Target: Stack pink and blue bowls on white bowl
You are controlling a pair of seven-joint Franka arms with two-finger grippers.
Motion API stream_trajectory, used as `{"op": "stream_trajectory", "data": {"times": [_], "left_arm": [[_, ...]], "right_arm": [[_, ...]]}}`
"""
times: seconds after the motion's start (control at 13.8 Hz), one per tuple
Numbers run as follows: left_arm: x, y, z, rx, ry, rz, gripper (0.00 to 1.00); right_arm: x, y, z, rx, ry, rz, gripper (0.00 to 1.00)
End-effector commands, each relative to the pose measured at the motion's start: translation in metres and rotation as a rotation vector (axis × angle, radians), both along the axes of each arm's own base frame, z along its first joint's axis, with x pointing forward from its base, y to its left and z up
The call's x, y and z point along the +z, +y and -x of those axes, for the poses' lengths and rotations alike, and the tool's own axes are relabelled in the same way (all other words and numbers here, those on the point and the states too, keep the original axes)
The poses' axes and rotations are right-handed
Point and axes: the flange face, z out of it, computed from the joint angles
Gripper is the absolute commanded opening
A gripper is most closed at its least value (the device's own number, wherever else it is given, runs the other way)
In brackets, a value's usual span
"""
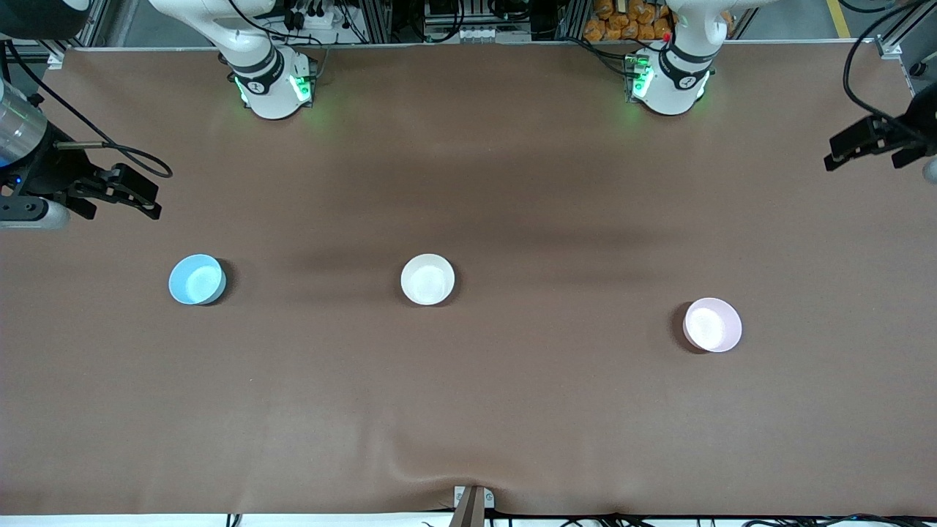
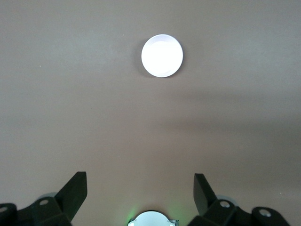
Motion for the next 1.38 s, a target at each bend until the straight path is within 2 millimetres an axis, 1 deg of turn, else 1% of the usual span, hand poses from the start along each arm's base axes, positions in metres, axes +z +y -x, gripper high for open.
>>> {"op": "stream_trajectory", "data": {"times": [0.0, 0.22, 0.29, 0.51, 0.65, 0.8, 0.87, 1.01, 1.16, 1.3], "left_arm": [[-0.018, 0.012, -0.009, 0.003, -0.019, 0.019, 1.00], [-0.047, 0.022, -0.023, 0.017, -0.056, 0.016, 1.00], [-0.058, 0.026, -0.030, 0.023, -0.061, 0.018, 1.00], [-0.082, 0.042, -0.050, 0.037, -0.089, 0.020, 1.00], [-0.098, 0.044, -0.061, 0.038, -0.102, 0.021, 1.00], [-0.120, 0.052, -0.063, 0.050, -0.119, 0.020, 1.00], [-0.135, 0.054, -0.064, 0.054, -0.134, 0.018, 1.00], [-0.165, 0.054, -0.062, 0.054, -0.166, 0.014, 1.00], [-0.185, 0.054, -0.059, 0.057, -0.178, 0.013, 1.00], [-0.211, 0.052, -0.056, 0.057, -0.189, 0.013, 1.00]], "right_arm": [[0.003, -0.002, 0.001, 0.005, -0.009, 0.000, 1.00], [0.003, -0.002, 0.001, 0.005, -0.009, 0.000, 1.00], [0.003, -0.002, 0.001, 0.005, -0.009, 0.000, 1.00], [0.002, -0.002, 0.001, 0.005, -0.007, 0.000, 1.00], [0.002, -0.002, 0.001, 0.005, -0.007, 0.000, 1.00], [0.002, -0.002, 0.000, 0.005, -0.006, 0.000, 1.00], [0.002, -0.002, 0.000, 0.005, -0.007, -0.002, 1.00], [0.002, -0.002, 0.001, 0.005, -0.006, -0.002, 1.00], [0.002, -0.002, 0.001, 0.005, -0.006, -0.002, 1.00], [0.002, -0.002, 0.001, 0.005, -0.006, -0.002, 1.00]]}}
